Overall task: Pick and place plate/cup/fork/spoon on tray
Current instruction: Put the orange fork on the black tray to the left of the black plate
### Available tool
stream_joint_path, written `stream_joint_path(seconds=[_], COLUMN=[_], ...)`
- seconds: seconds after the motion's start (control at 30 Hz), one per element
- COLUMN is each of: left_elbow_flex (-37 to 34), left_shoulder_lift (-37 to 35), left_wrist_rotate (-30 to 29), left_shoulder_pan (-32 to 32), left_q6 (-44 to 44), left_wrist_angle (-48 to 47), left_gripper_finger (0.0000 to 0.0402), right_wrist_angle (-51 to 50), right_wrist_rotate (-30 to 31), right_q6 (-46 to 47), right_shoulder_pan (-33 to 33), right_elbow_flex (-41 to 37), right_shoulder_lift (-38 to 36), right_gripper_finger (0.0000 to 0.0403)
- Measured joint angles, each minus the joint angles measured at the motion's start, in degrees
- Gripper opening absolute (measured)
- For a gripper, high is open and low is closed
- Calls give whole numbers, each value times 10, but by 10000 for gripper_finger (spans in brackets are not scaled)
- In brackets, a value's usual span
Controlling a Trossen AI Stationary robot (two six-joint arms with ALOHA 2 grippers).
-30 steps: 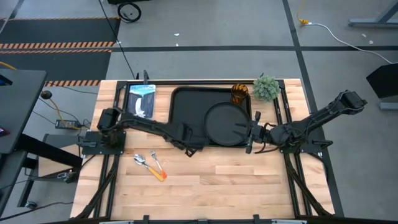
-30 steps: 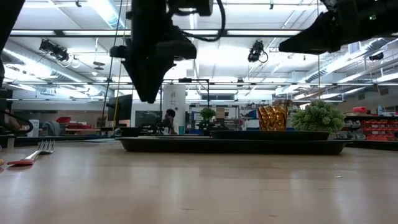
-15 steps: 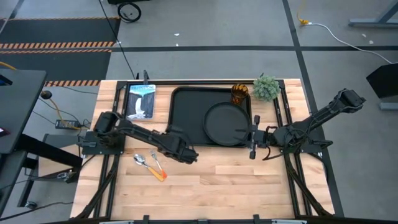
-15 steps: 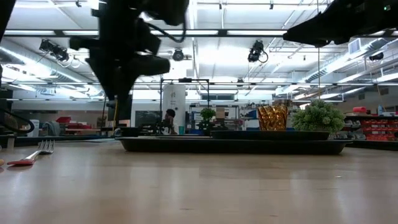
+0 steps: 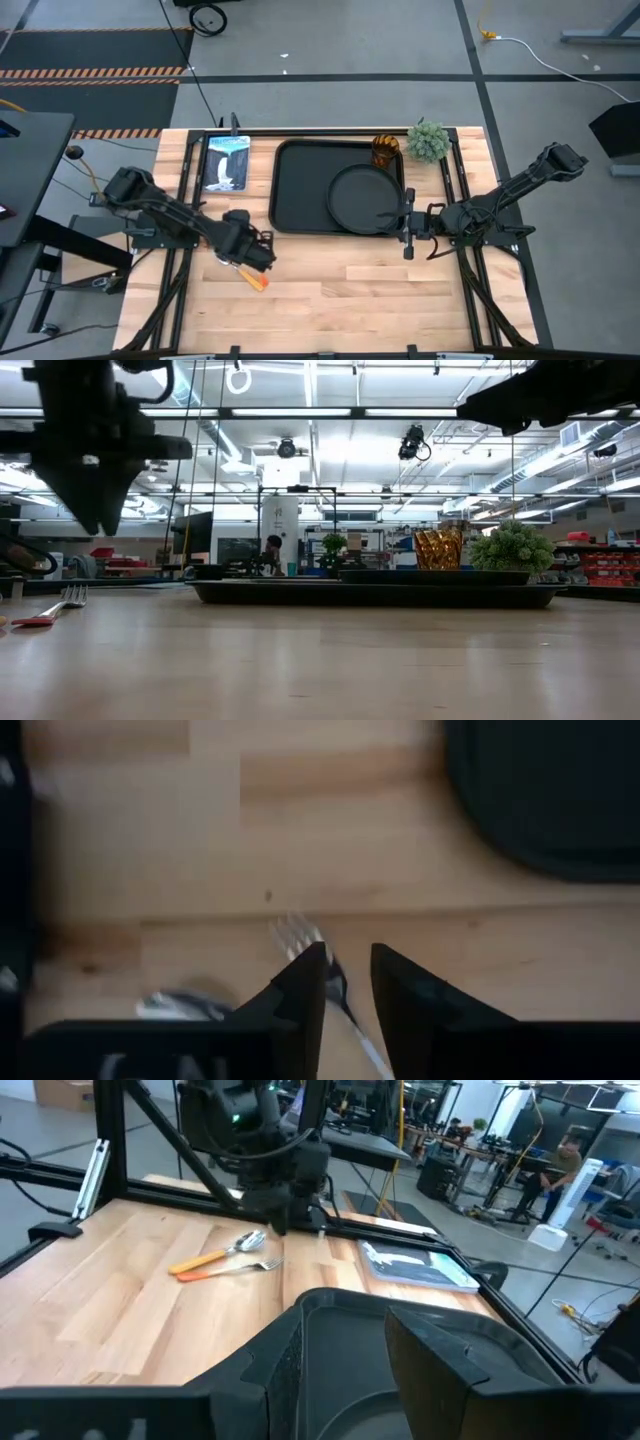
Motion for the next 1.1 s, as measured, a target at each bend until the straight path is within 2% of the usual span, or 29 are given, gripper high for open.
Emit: stream_joint_path(seconds=[0.27, 0.37, 0.73, 0.9, 1.1], left_elbow_flex=[-45, -65, -118, -127, -127], left_shoulder_lift=[5, 6, 6, 6, 6], left_wrist_rotate=[68, 95, 145, 149, 158], left_shoulder_pan=[-6, -6, -4, -4, -1], left_q6=[-35, -41, -54, -59, -23], left_wrist_angle=[105, 139, 236, 240, 239], left_gripper_finger=[177, 190, 148, 130, 102], right_wrist_angle=[-4, -4, -4, -4, -4], right_wrist_rotate=[-4, -5, -11, -19, -19], right_q6=[-2, -4, -4, -4, -4], right_shoulder_pan=[0, 0, 0, 0, 0], right_elbow_flex=[0, 0, 0, 0, 0], right_shoulder_lift=[0, 0, 0, 0, 0], right_gripper_finger=[151, 151, 151, 151, 151])
